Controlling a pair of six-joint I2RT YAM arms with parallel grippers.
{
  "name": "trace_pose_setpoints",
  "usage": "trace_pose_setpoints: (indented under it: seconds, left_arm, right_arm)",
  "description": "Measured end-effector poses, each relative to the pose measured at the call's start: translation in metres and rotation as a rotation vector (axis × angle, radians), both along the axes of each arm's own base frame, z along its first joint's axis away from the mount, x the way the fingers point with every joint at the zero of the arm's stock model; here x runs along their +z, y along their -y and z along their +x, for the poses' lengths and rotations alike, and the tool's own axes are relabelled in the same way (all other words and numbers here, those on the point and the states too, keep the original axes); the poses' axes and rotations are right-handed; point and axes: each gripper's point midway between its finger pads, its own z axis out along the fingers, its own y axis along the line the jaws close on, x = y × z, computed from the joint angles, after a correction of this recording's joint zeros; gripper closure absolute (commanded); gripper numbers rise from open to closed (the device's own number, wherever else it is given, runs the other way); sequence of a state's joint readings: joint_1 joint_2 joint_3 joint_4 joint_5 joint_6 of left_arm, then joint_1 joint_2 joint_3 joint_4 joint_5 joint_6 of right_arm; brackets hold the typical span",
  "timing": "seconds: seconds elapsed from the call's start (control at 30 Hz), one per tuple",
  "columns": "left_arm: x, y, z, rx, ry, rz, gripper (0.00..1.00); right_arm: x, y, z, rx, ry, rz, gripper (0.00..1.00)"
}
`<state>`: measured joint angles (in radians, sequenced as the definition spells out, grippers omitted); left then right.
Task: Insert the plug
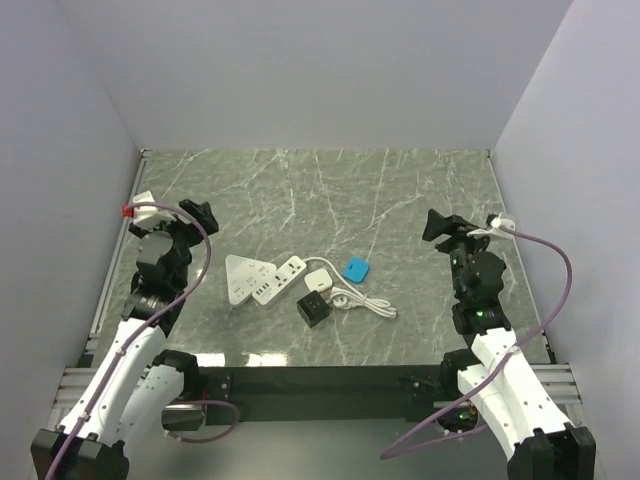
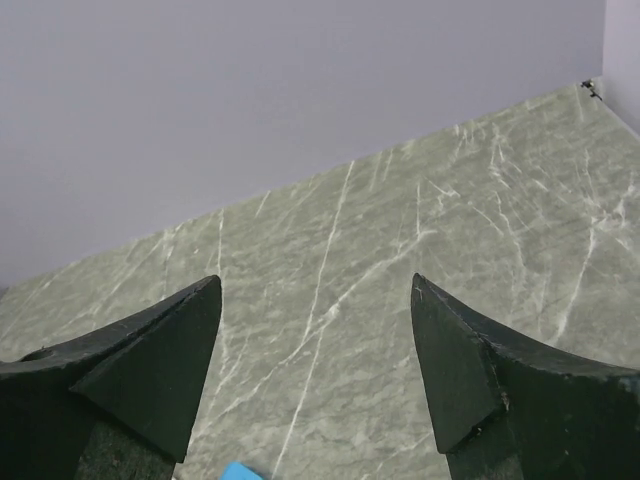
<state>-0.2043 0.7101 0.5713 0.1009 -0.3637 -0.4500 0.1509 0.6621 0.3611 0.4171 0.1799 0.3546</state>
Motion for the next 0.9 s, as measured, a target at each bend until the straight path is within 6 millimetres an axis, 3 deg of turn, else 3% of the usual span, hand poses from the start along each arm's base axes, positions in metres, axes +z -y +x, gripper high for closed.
trace_pose_setpoints:
  seconds: [0.17, 0.27, 0.47, 0.57, 0.73, 0.9]
  left_arm:
    - [-0.007, 0.001, 0.005, 0.001, -0.021, 0.006, 0.01]
    - [-0.020, 0.000, 0.010, 0.009, -0.067, 0.024, 0.00]
    - [-0.046, 0.003, 0.018, 0.000, -0.152, 0.050, 0.01]
    - [-0.043, 0.005, 0.018, -0.011, -0.142, 0.046, 0.01]
    - [-0.034, 0.013, 0.018, -0.055, -0.106, 0.034, 0.00]
    - [-0.027, 0.021, 0.020, -0.100, -0.078, 0.018, 0.01]
  right_arm:
    - [-0.008, 0.001, 0.001, -0.009, -0.037, -0.004, 0.17]
    - [-0.009, -0.001, 0.007, -0.018, -0.079, -0.006, 0.17]
    - [-0.008, -0.046, 0.022, 0.065, -0.166, -0.044, 0.17]
    - [-0.028, -0.064, 0.025, 0.092, -0.242, -0.076, 0.17]
    - [-0.070, -0.075, 0.022, 0.100, -0.383, -0.130, 0.17]
    - [-0.078, -0.088, 0.016, 0.137, -0.416, -0.113, 0.16]
